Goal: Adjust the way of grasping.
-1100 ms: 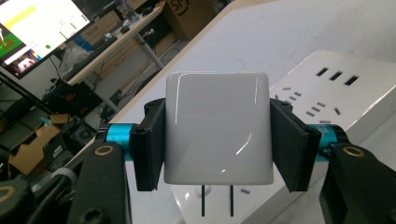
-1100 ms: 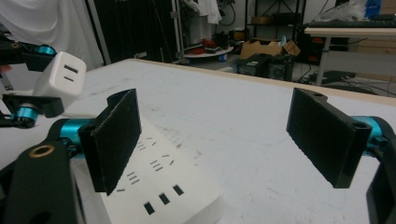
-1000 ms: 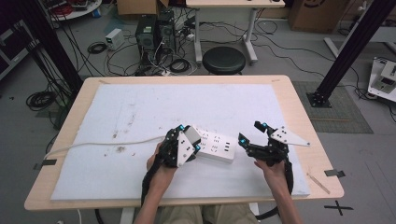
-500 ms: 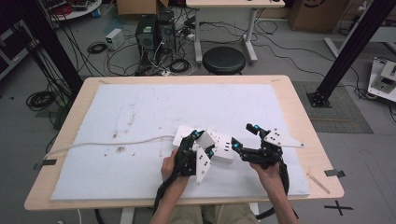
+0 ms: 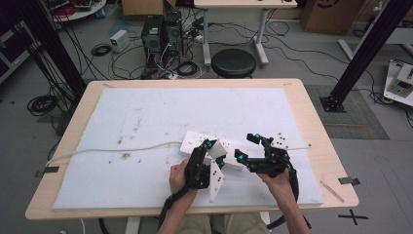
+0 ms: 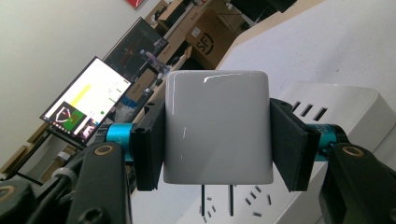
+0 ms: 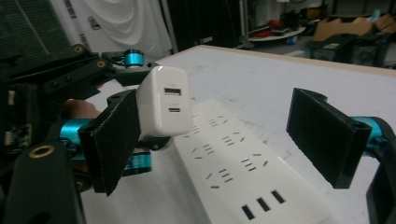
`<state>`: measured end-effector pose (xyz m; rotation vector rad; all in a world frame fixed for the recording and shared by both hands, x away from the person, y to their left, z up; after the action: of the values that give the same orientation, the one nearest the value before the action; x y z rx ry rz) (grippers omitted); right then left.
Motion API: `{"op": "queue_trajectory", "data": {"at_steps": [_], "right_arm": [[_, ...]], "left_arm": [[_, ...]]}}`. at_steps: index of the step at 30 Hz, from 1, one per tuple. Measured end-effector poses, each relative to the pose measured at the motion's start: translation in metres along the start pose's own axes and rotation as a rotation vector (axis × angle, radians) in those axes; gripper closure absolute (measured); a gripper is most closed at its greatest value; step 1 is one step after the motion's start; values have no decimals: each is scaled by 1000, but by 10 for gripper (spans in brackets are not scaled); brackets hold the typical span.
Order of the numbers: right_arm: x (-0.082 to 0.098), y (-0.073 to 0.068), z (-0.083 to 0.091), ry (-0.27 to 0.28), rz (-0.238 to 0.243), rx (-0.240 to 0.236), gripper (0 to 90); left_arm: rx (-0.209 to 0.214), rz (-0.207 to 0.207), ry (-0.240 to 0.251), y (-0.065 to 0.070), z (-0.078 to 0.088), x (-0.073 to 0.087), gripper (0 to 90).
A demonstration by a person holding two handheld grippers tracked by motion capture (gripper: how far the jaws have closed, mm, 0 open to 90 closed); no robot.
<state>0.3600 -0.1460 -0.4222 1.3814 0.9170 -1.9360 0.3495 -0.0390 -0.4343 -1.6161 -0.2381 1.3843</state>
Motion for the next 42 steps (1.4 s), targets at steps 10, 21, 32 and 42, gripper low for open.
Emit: {"op": "queue_trajectory", "data": {"at_steps": [10, 21, 32, 42], "right_arm": [[2, -10, -5, -32, 3, -88, 182], [4, -19, -8, -57, -27, -167, 251], [4, -23, -9, -52, -21, -218, 377], [6, -28, -10, -72, -4, -269, 524]], "left_arm": [[-17, -66, 94, 7, 4, -13, 426], [6, -77, 142, 14, 4, -24, 425], [14, -81, 167, 18, 4, -31, 425], [18, -90, 181, 21, 4, -33, 425]]}}
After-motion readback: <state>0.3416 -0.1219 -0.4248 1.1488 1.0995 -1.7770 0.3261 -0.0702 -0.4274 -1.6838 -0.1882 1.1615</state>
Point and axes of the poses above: each handheld gripper's, and its own axes: z roughly backward along the jaws, x roughly out of its underside, y roughly to its right, the point moved 10 cm from there along -z, roughly forward along the jaws, and after that the axes turned 1 degree about x, right-handed, at the moved point
